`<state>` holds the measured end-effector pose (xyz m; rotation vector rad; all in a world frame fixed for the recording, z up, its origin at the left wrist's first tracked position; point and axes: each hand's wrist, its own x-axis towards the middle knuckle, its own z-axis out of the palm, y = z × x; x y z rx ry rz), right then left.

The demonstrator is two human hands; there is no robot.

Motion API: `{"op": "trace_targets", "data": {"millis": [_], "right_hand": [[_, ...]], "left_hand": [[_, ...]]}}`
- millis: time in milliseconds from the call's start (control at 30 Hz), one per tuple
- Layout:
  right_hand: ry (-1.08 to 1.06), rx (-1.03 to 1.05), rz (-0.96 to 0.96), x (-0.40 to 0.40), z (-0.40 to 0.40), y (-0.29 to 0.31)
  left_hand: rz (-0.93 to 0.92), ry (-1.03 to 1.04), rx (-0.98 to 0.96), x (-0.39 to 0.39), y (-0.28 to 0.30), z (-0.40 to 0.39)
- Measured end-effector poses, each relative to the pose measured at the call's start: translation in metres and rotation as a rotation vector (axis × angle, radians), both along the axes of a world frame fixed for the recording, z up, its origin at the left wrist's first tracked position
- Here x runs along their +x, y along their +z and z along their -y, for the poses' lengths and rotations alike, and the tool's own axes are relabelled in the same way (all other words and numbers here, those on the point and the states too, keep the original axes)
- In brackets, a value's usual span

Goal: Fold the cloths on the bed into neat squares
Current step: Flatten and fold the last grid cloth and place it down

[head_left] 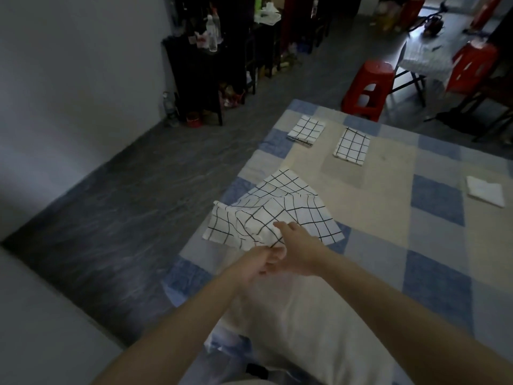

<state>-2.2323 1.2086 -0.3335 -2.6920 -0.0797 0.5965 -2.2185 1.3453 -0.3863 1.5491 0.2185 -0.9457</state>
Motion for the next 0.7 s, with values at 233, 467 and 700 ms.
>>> {"op": "trace_targets", "data": {"millis": [233, 467, 700], "right_hand": [[0.044, -0.173, 0.261, -0.003, 0.011, -0.001], [-0.178, -0.093, 0.226, -0.012, 0.047, -0.006], [-0.264, -0.001, 0.151, -0.032, 0.082, -0.008]], "left_hand": [[0.036, -0.202, -0.100, 0.005, 0.006, 0.007], [0.587, -0.372, 0.465, 0.011, -0.042, -0.024], [0.840, -0.635, 0.866, 0.015, -0.072, -0.047]]}}
